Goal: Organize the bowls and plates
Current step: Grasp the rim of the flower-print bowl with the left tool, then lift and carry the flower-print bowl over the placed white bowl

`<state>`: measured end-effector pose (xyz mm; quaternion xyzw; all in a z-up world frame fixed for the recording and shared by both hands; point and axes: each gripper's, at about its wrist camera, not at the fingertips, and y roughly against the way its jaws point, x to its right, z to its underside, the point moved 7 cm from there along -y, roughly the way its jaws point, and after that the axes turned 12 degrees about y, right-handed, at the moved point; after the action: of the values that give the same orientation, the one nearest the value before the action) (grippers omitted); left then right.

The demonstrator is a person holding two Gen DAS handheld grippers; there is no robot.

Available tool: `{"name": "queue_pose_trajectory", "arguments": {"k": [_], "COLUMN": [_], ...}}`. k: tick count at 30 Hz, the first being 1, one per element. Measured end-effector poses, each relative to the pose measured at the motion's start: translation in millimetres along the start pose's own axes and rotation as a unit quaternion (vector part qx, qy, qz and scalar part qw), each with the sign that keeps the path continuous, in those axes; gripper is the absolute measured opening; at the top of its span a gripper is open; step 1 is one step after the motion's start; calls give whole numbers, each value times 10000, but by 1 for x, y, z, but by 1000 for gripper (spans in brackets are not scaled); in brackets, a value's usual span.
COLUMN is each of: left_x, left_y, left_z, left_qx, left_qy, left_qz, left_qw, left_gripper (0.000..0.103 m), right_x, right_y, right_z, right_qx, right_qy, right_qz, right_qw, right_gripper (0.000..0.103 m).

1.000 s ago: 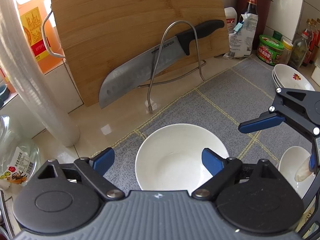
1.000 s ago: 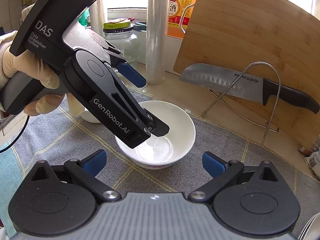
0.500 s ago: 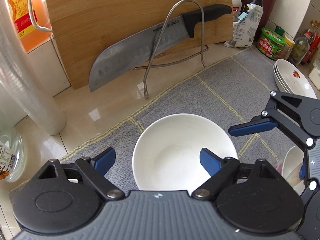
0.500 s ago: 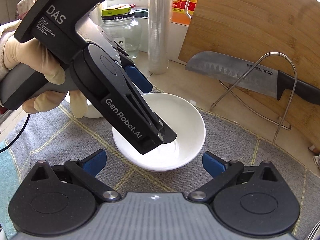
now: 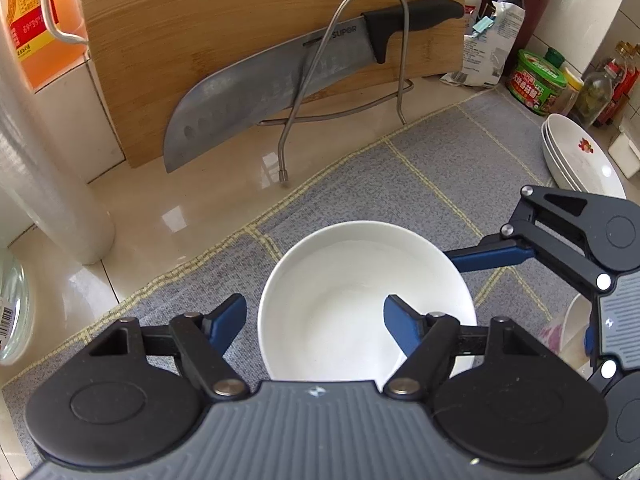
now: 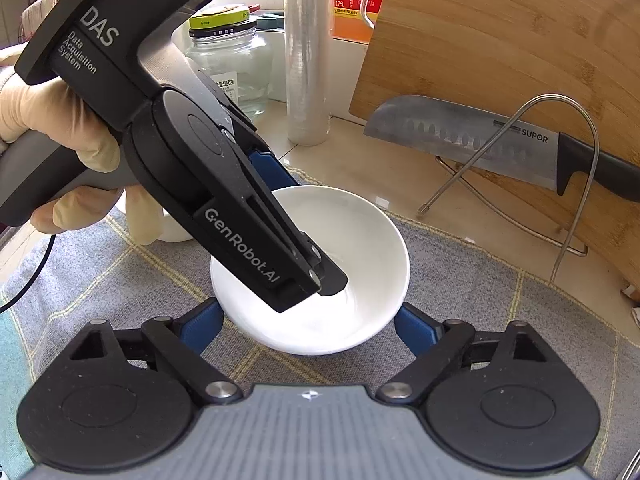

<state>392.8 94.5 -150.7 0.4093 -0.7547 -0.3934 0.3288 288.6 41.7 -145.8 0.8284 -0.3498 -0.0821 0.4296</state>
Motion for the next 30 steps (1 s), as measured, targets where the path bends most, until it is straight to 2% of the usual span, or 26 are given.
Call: {"name": "queue_pose_trajectory", "arguments": {"k": [4,7,30], "left_x": [2,1,1], "left_y": [1,0,-3], "left_z": [0,-1,-4], "left_qx": [0,-53,-181], "left_qy": [-33,-15,176], "left_qz": [22,89,283], "left_qw": [10000,9999,9993], "left_gripper": [72,64,61], "right_x": [0,0,0], "right_y": [0,0,-1], "right_z": [0,0,0], "right_qx": [5,1,11], "right_qy": [24,42,118], "right_qz": [22,28,39], "right_qw": [10000,10000,9999], "right_gripper": [94,94,94]}}
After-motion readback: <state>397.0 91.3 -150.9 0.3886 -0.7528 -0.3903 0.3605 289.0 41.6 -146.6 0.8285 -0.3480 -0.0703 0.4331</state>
